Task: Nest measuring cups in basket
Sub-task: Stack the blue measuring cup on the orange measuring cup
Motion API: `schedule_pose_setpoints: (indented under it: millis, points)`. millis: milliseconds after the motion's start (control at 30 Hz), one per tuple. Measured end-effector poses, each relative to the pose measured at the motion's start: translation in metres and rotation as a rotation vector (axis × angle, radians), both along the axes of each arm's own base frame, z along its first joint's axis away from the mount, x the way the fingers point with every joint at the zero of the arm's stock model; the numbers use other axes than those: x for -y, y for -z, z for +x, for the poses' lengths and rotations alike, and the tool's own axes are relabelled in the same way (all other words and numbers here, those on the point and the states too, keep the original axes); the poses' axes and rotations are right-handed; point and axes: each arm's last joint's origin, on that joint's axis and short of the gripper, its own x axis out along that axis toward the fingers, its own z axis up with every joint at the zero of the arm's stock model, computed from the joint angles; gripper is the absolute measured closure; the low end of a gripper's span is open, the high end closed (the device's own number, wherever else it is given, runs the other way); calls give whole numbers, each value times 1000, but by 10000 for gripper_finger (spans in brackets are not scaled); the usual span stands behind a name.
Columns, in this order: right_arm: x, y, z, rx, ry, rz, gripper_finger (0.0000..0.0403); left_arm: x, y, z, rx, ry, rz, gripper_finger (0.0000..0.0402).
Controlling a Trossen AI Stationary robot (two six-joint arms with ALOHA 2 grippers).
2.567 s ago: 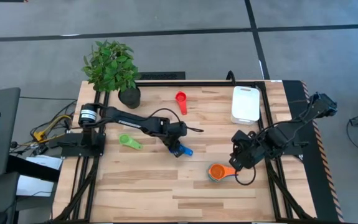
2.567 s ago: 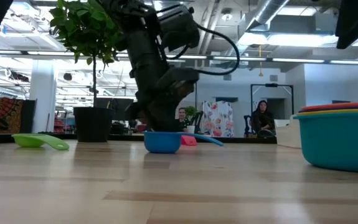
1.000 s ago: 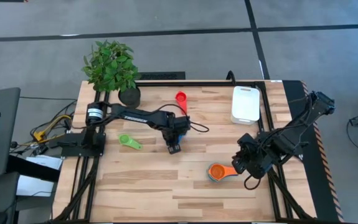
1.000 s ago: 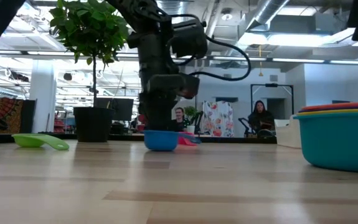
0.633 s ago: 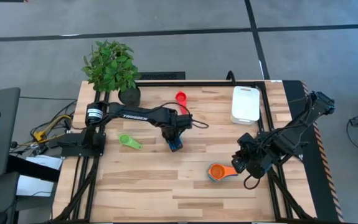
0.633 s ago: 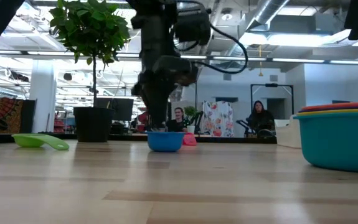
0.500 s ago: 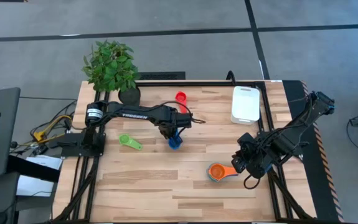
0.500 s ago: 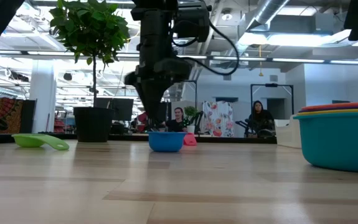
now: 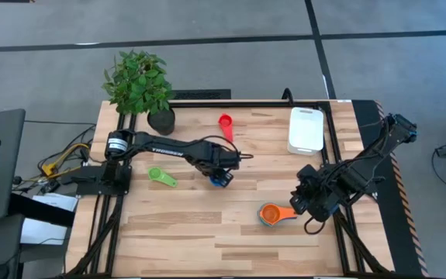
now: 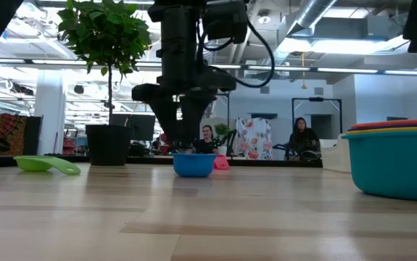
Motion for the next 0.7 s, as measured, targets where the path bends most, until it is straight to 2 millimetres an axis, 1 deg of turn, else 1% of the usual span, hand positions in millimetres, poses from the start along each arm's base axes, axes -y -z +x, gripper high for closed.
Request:
schedule_pose_setpoints:
  millis: [67, 133, 233, 400, 500, 633, 700]
  points:
    - [1, 0, -1, -17, -9, -17, 238, 0, 4, -3, -16, -41, 3, 201]
    - [2, 1, -2, -27, -20, -30, 238, -2, 12, -5, -17, -68, -18, 205]
    - [2, 1, -3, -36, -30, -40, 236, -2, 29, -6, 1, -89, -86, 224]
    - [3, 0, -4, -36, -46, -45, 234, 3, 36, -3, 58, -90, -106, 260]
    - [4, 0, -4, -42, -50, -51, 240, 7, 33, -1, 64, 19, -60, 303]
    - [4, 0, -5, -51, -72, -64, 252, 13, 31, 5, 92, 211, 21, 383]
    - [4, 0, -5, -54, -80, -69, 260, 17, 29, 10, 137, 318, 30, 392]
